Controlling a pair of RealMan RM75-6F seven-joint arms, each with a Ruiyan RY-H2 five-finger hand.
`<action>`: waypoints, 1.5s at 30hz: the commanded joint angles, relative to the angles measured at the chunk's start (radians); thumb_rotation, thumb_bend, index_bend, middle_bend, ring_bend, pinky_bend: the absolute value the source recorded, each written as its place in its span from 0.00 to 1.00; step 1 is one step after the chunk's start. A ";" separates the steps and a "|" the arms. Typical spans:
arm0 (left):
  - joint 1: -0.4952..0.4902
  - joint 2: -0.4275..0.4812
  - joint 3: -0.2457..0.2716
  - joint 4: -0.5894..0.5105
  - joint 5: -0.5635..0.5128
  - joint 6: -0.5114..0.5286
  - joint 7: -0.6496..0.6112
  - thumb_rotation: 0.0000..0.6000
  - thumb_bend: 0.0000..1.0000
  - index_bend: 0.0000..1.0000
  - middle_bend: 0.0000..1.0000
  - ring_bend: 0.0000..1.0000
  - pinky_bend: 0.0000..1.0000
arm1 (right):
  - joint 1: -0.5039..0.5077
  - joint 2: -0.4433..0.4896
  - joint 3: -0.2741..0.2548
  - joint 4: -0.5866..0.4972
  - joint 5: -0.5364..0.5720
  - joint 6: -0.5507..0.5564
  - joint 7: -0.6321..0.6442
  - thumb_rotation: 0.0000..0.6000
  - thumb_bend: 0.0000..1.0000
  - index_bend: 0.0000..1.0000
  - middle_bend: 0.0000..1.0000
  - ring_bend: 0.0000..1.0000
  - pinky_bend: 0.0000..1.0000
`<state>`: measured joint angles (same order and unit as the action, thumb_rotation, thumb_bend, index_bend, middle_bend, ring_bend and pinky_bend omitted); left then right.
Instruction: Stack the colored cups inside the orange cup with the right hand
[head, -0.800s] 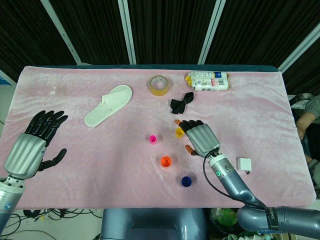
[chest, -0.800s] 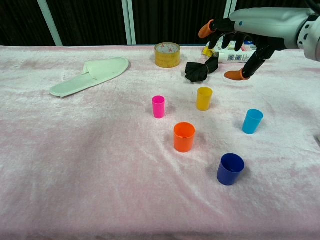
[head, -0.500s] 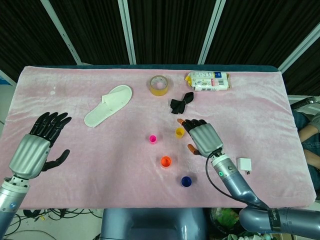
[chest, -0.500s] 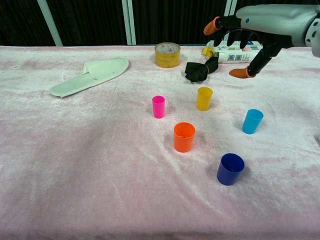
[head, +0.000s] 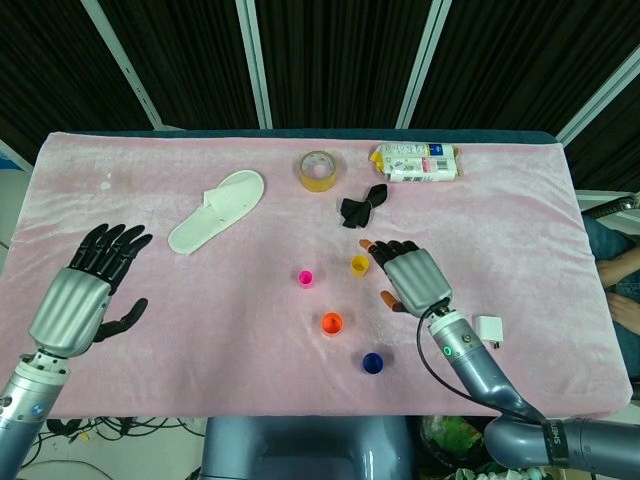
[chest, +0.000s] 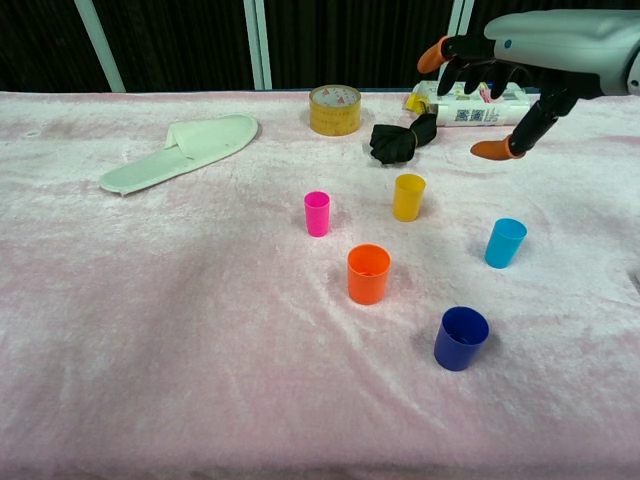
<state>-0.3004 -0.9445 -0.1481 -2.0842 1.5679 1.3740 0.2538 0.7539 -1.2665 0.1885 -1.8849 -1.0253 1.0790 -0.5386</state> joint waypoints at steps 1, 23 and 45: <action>0.021 -0.004 0.012 0.002 0.012 0.029 0.010 1.00 0.34 0.06 0.05 0.00 0.01 | -0.002 0.000 0.002 -0.002 0.002 0.007 0.001 1.00 0.25 0.13 0.19 0.22 0.26; 0.218 -0.124 0.110 0.328 -0.024 0.206 -0.148 1.00 0.34 0.08 0.05 0.00 0.01 | -0.251 0.019 -0.267 -0.094 -0.267 0.167 0.046 1.00 0.23 0.13 0.19 0.22 0.26; 0.228 -0.148 0.097 0.406 -0.046 0.201 -0.192 1.00 0.34 0.08 0.05 0.00 0.01 | -0.298 -0.143 -0.287 0.082 -0.309 0.079 0.069 1.00 0.23 0.18 0.26 0.22 0.26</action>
<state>-0.0723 -1.0924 -0.0505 -1.6782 1.5222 1.5753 0.0609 0.4576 -1.4026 -0.0973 -1.8100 -1.3315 1.1633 -0.4738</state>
